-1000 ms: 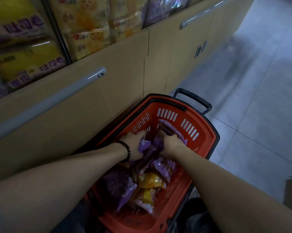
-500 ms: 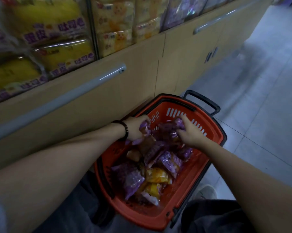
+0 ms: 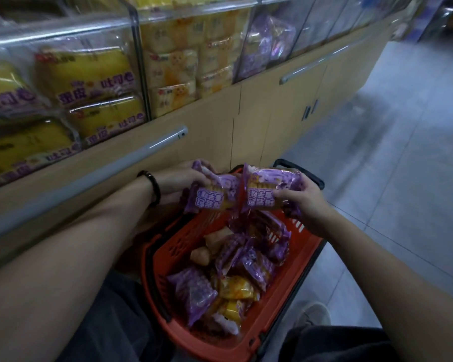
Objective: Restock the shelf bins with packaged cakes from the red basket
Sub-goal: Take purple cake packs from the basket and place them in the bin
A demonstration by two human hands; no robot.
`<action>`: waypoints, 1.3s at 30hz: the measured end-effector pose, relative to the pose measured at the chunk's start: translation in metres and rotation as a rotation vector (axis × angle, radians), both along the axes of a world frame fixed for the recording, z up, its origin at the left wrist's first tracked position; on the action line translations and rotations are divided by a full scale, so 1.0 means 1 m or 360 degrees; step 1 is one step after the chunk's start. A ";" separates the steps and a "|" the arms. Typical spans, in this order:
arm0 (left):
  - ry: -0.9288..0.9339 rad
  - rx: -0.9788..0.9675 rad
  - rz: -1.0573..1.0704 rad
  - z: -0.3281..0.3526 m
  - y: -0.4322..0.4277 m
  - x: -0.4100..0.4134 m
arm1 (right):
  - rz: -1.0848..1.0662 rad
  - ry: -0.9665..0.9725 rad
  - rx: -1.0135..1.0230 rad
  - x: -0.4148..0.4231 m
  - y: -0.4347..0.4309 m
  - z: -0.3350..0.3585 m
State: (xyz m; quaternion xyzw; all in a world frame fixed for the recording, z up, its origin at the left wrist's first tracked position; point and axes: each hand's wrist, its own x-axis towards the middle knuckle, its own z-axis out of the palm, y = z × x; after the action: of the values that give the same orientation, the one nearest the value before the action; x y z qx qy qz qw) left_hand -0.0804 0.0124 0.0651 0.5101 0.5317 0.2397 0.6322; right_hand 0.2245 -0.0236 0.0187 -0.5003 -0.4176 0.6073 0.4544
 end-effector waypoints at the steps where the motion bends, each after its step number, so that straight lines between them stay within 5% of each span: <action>1: -0.0051 0.0009 0.0018 0.005 -0.001 -0.002 | 0.0012 -0.0007 0.0038 -0.001 -0.001 0.004; 8: -0.0158 0.0150 0.0022 0.026 -0.016 -0.002 | 0.0125 0.0363 0.0119 -0.002 -0.010 0.039; 20: -0.0419 -0.0042 0.0075 0.028 -0.030 0.033 | -0.0092 0.0483 0.0061 -0.028 -0.018 0.057; 26: -0.0625 0.0037 -0.0100 0.017 -0.032 0.042 | -0.0298 0.0373 0.0008 -0.055 -0.014 0.051; 32: -0.0840 0.0025 0.0033 0.022 -0.033 0.052 | -0.0379 -0.0048 -0.0170 -0.077 -0.006 0.046; 35: -0.0995 0.0024 0.0167 0.024 -0.031 0.059 | -0.0226 0.0170 -0.0352 -0.085 -0.006 0.054; 39: -0.0936 0.0209 0.0204 0.039 -0.037 0.065 | -0.0168 0.0444 -0.0146 -0.098 -0.010 0.068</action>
State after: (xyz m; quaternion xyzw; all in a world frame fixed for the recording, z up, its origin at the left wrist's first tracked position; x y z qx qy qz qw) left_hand -0.0153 -0.0248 0.1042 0.4242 0.3402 0.4503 0.7082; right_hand 0.1266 -0.0340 0.0868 -0.4526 -0.2955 0.6646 0.5160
